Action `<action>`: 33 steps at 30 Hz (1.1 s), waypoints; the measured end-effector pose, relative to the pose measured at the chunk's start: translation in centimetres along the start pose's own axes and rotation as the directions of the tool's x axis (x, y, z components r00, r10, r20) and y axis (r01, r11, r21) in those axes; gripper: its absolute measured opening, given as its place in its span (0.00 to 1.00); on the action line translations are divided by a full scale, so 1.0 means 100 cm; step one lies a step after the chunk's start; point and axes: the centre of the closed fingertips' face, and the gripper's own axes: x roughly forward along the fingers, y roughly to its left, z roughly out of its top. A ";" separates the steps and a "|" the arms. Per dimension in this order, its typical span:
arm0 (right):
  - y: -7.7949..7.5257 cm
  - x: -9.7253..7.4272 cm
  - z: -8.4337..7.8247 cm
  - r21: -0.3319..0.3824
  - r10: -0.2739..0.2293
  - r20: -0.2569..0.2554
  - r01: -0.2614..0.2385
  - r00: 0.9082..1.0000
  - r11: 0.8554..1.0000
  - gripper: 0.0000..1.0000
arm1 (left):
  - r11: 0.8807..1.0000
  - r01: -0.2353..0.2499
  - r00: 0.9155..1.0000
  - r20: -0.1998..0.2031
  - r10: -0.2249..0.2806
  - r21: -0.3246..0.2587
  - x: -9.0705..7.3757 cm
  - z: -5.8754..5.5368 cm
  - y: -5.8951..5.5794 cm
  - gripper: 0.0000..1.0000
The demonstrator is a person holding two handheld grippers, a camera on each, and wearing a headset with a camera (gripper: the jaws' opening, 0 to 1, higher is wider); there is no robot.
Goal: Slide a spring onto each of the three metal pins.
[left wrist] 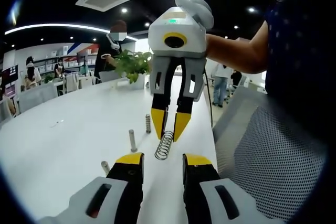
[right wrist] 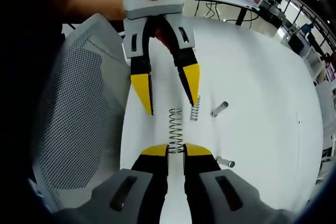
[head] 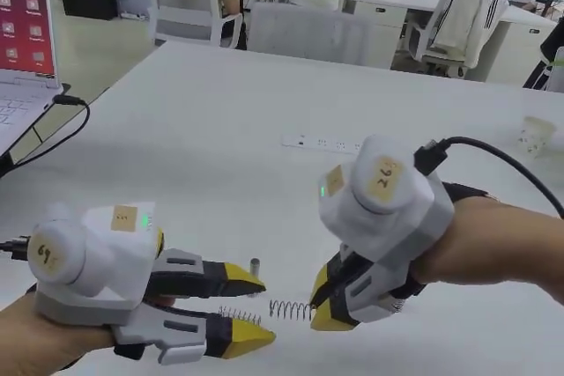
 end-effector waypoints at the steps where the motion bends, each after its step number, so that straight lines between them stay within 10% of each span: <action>1: 0.001 0.000 0.000 -0.004 0.003 -0.002 -0.003 1.000 1.000 0.08 | 1.000 0.002 1.000 0.003 -0.002 0.001 0.000 0.001 -0.001 0.21; 33: 0.010 -0.003 0.008 -0.061 0.022 0.010 -0.021 1.000 0.998 0.08 | 0.998 0.048 0.999 0.025 -0.048 0.029 0.003 0.005 -0.010 0.03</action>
